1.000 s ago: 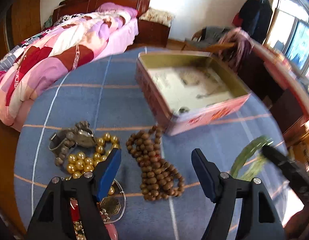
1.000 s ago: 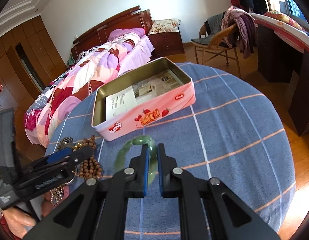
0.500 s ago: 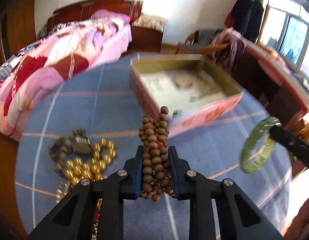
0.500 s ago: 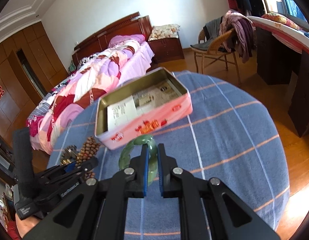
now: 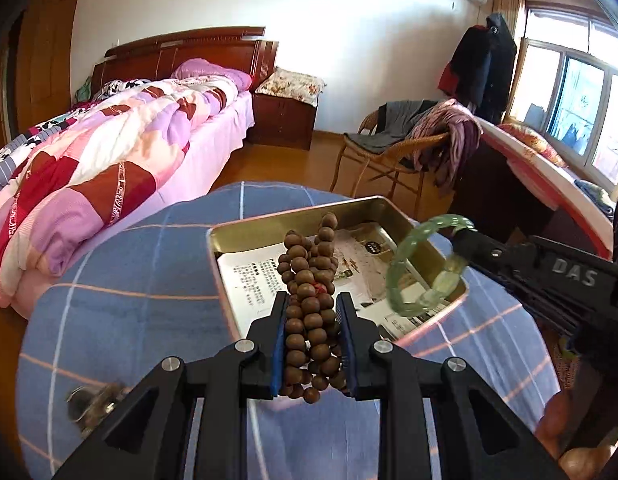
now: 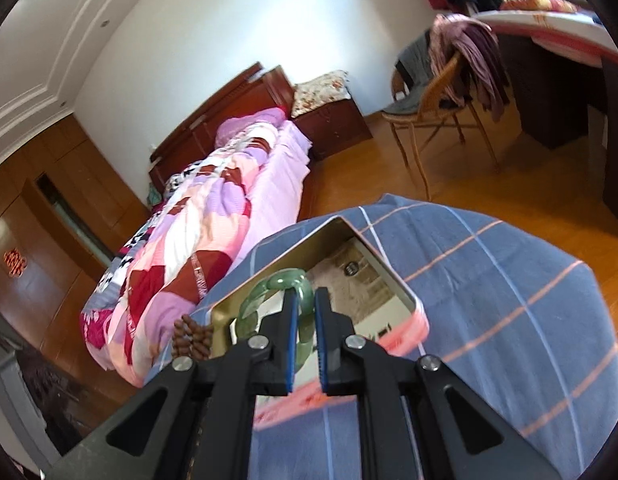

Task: Organize jewelry
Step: 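Lower the bead bracelet and jade bangle into the pink tin and open both tools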

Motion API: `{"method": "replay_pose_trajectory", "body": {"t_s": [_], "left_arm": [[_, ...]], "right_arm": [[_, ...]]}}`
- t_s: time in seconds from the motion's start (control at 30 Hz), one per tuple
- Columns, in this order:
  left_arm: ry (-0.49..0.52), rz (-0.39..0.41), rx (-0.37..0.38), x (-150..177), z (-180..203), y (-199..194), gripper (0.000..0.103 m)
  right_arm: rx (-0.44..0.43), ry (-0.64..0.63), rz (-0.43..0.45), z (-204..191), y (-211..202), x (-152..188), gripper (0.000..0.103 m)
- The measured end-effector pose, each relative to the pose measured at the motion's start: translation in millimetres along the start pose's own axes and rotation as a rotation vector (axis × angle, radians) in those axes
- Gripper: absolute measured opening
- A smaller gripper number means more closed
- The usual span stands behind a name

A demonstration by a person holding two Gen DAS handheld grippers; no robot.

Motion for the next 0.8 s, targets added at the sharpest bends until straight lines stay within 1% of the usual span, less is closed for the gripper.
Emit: {"method": "replay_pose_trajectory", "body": {"t_s": [0.1,0.17,0.27,0.33,0.4,0.47,0.53,0.6,0.63,0.67,0.7,0.73,0.77,0.8], "left_arm": [[0.004,-0.04,-0.009,-0.4,2.4,21.1,0.023],[-0.003,-0.068,-0.008,1.5,3.4,33.8,0.023],[0.001,-0.091,-0.009,2.8,3.9,46.1,0.023],[0.008,-0.097,-0.013,3.0,6.2,50.5,0.023],[0.033,-0.092,-0.044,1.9,9.5,51.8,0.023],[0.035,-0.092,-0.046,0.9,9.7,52.9,0.023],[0.036,-0.093,-0.049,0.1,9.4,54.2,0.023],[0.044,-0.088,-0.058,-0.8,10.5,54.4,0.024],[0.049,-0.082,-0.066,-0.5,11.2,53.5,0.026],[0.054,-0.086,-0.075,-0.6,11.5,54.1,0.029],[0.056,-0.093,-0.083,-0.4,11.7,53.5,0.041],[0.053,-0.1,-0.089,-0.8,11.1,52.5,0.057],[0.042,-0.099,-0.097,-1.3,8.7,49.3,0.064],[0.029,-0.079,-0.101,-2.2,6.5,42.8,0.072]], "right_arm": [[0.037,0.004,-0.022,6.2,19.7,-1.1,0.012],[0.047,0.013,-0.042,12.4,30.0,1.3,0.012],[0.069,0.0,-0.045,16.6,34.2,1.2,0.012],[0.072,0.002,-0.05,20.0,35.8,0.5,0.012],[0.076,-0.002,-0.049,21.8,35.3,0.7,0.012],[0.082,-0.015,-0.04,20.8,34.6,0.4,0.012],[0.084,-0.03,-0.029,18.6,35.3,0.2,0.014],[0.086,-0.034,-0.022,17.9,34.2,0.9,0.018],[0.085,-0.032,-0.021,17.9,35.0,0.9,0.019],[0.073,-0.026,-0.019,18.4,32.8,0.3,0.027],[0.069,-0.021,-0.01,18.5,31.6,-1.3,0.041],[0.067,-0.02,0.007,18.2,28.8,-2.9,0.048],[0.069,-0.02,0.027,17.1,25.4,-3.6,0.059],[0.059,-0.02,0.047,16.0,21.1,-4.8,0.06]]}}
Point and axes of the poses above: each gripper's, at about its wrist camera, not at the fingertips, and y roughly the way its jaws point, z to its right, x to its underside, the point moved 3 cm from there along y, roughly the way its jaws point, and after that the axes turned 14 degrees about y, right-handed, at the moved point
